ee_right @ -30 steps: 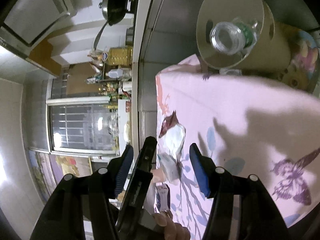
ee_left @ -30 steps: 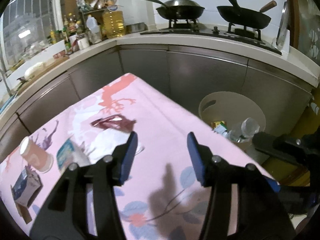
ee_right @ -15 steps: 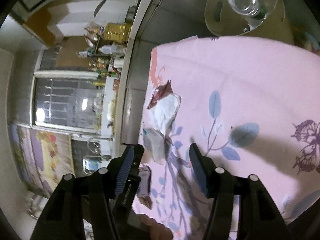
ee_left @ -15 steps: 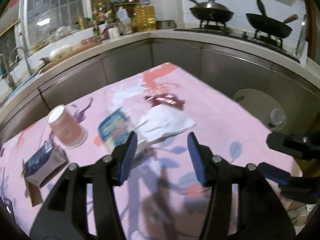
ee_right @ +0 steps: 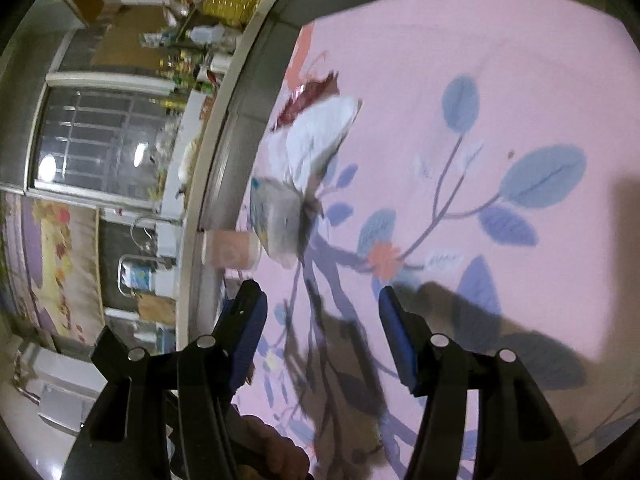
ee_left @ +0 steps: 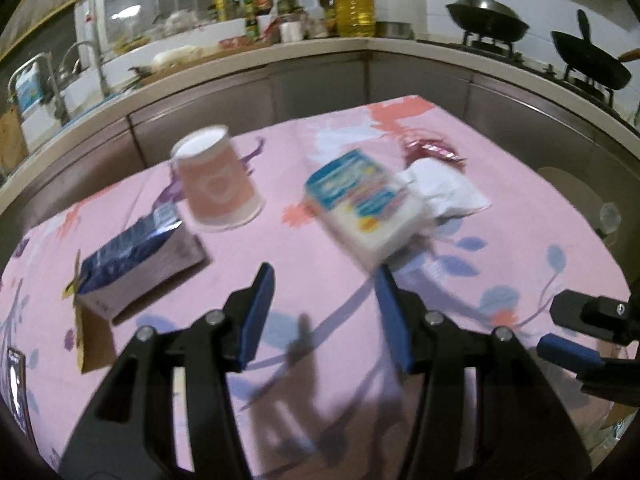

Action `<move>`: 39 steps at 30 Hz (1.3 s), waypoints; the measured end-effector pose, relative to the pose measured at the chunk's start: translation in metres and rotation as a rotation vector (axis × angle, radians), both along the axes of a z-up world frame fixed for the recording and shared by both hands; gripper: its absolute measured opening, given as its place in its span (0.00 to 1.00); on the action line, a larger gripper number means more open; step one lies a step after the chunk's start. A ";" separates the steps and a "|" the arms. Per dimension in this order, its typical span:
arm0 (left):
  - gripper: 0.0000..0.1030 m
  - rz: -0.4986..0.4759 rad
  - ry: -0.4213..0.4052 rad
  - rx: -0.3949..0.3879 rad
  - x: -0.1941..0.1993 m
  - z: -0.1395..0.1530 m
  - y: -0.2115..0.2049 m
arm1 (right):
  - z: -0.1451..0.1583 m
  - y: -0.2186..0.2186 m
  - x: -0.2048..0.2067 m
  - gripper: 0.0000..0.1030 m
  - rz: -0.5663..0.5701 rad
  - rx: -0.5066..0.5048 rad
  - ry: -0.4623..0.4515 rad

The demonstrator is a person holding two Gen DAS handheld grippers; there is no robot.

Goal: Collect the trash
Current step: 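Swing both open tools back over the table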

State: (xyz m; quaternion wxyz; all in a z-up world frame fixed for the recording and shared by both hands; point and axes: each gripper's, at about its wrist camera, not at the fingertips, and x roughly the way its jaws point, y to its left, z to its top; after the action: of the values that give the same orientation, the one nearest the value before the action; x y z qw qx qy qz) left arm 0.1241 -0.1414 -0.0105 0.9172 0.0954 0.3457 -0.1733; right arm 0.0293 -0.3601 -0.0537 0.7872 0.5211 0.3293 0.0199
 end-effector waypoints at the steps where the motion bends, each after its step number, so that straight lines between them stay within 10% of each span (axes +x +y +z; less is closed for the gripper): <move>1: 0.49 0.007 0.005 -0.001 0.002 -0.002 0.005 | -0.001 0.003 0.002 0.55 0.009 -0.007 0.007; 39: 0.58 0.307 0.131 -0.089 -0.011 -0.043 0.219 | -0.002 0.140 0.059 0.55 0.379 -0.422 0.033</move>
State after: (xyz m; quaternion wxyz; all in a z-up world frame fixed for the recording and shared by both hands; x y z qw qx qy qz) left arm 0.1134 0.0778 -0.0531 0.9118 -0.0105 0.4072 -0.0521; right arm 0.0883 -0.2201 -0.0555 0.8551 0.2751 0.4304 0.0890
